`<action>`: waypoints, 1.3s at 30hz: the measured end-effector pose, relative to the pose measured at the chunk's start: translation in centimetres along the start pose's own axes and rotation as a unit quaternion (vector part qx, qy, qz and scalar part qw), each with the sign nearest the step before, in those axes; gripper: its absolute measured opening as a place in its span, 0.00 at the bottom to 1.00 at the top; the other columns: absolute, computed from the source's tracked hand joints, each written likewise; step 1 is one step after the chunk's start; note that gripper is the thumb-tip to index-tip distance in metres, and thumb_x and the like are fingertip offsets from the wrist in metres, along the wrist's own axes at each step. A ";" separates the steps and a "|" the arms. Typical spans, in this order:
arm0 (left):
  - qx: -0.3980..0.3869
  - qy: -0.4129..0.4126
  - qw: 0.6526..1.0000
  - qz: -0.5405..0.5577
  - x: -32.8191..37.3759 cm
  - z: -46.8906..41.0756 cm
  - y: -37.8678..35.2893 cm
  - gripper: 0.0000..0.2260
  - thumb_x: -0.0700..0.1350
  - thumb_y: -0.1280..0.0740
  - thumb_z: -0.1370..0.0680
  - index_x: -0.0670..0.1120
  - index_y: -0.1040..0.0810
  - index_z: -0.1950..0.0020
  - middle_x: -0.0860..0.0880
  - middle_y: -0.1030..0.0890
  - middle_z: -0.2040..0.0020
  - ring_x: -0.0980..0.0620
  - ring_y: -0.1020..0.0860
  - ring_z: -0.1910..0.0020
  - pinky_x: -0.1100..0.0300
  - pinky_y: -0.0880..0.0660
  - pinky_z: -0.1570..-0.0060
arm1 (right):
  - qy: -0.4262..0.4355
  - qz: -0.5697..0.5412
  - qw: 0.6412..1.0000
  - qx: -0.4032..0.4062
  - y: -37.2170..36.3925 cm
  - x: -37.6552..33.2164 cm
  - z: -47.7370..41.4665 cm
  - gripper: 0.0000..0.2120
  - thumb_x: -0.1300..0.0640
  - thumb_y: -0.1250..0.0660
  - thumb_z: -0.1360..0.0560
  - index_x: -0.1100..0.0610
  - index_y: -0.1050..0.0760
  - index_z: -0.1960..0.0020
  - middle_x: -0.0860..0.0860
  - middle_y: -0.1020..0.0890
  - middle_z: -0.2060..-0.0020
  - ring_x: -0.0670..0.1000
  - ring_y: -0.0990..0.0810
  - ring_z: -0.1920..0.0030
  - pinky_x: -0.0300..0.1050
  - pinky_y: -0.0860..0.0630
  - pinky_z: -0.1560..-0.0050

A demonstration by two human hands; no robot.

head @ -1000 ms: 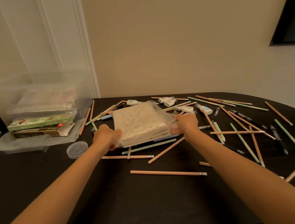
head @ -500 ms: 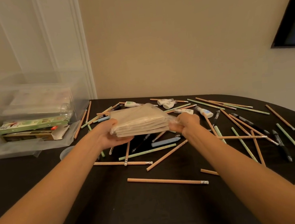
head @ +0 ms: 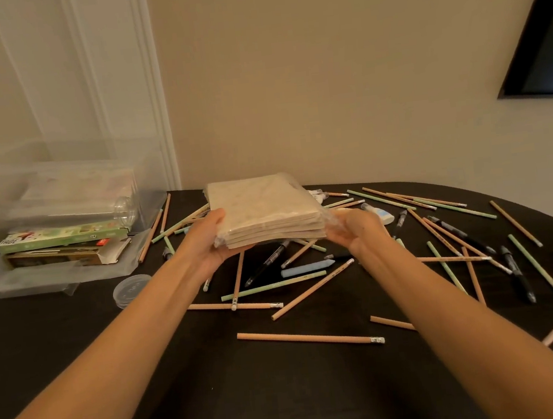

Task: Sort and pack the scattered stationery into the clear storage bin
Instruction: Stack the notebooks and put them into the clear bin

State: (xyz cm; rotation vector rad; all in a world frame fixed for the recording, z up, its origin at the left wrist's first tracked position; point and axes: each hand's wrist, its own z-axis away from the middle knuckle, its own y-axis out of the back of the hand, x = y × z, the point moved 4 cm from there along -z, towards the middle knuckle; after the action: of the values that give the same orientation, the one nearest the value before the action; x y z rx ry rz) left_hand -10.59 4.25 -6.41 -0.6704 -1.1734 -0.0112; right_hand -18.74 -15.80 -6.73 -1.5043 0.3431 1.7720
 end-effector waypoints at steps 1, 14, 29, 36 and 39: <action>-0.003 -0.008 1.000 -0.010 0.3 0.6 -0.5 0.12 0.42 0.45 0.18 0.44 0.34 0.35 0.40 0.24 0.40 0.44 0.21 0.52 0.48 0.20 0.59 | 0.002 -0.007 1.000 0.010 0.4 -0.2 0.0 0.16 0.70 0.43 0.23 0.67 0.33 0.35 0.62 0.28 0.35 0.59 0.26 0.36 0.48 0.25 0.46; -0.016 -0.062 0.998 -0.026 0.6 2.8 -3.8 0.17 0.42 0.48 0.18 0.42 0.37 0.29 0.42 0.26 0.35 0.47 0.23 0.47 0.52 0.24 0.49 | 0.016 -0.283 0.954 -0.101 -1.4 -0.9 4.0 0.12 0.56 0.38 0.22 0.60 0.30 0.41 0.60 0.23 0.45 0.59 0.23 0.44 0.57 0.27 0.38; -0.038 -0.094 0.983 -0.153 7.2 -6.2 -2.5 0.12 0.49 0.48 0.17 0.48 0.33 0.36 0.46 0.23 0.38 0.48 0.22 0.43 0.51 0.24 0.44 | 0.010 -0.283 0.959 0.008 -10.2 -5.7 -4.8 0.21 0.71 0.31 0.33 0.62 0.28 0.42 0.60 0.23 0.43 0.57 0.21 0.46 0.50 0.22 0.44; 0.017 -0.022 0.956 -0.293 14.6 -7.6 0.2 0.14 0.51 0.45 0.18 0.43 0.26 0.46 0.46 0.20 0.57 0.50 0.21 0.60 0.59 0.23 0.56 | -0.015 -0.248 0.969 -0.014 -17.6 -10.5 -5.8 0.20 0.70 0.31 0.33 0.64 0.27 0.41 0.60 0.21 0.45 0.56 0.19 0.48 0.50 0.20 0.49; -0.005 0.036 0.931 -0.363 18.8 -7.3 1.9 0.20 0.55 0.43 0.20 0.39 0.23 0.47 0.44 0.18 0.58 0.48 0.19 0.59 0.58 0.22 0.54 | -0.044 -0.205 0.978 -0.013 -21.5 -12.5 -5.3 0.18 0.69 0.31 0.33 0.65 0.26 0.44 0.60 0.20 0.46 0.56 0.19 0.51 0.48 0.19 0.56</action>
State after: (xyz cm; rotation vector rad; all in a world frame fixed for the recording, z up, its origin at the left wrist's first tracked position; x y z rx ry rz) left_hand 3.97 8.41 7.11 -0.2088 -1.2927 -0.6607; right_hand 0.08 -9.65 9.20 -1.3901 -0.0371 1.5081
